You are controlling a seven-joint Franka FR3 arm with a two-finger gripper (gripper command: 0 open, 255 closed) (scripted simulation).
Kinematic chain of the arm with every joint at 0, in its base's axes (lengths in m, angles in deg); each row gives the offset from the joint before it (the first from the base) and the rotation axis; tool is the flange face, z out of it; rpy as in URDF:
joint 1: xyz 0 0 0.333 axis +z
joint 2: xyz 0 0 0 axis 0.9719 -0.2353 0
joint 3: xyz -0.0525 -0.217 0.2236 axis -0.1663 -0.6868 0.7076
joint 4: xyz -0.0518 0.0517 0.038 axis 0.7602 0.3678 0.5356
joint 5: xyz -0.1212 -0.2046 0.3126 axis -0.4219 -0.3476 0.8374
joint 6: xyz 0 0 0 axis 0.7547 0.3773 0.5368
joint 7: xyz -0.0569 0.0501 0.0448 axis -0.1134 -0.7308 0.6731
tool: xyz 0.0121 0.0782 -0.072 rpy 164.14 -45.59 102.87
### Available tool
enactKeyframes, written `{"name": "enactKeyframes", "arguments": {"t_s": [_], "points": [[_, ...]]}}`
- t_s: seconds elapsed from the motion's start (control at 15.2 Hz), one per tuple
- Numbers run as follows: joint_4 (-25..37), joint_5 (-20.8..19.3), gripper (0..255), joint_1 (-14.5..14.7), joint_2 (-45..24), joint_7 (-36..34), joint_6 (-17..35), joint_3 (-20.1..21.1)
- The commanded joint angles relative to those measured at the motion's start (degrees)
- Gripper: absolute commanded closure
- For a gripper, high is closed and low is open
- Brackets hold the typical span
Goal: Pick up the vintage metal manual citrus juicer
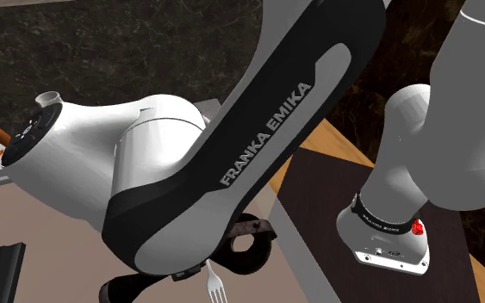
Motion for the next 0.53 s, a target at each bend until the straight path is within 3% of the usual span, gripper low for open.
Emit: {"name": "enactKeyframes", "arguments": {"t_s": [0.0,0.46], "points": [[-0.05,-0.01,255,-0.01,-0.05,0.00,0.02,-0.01],[1.41,1.08,255,-0.09,2.56,0.82,-3.84,0.04]]}}
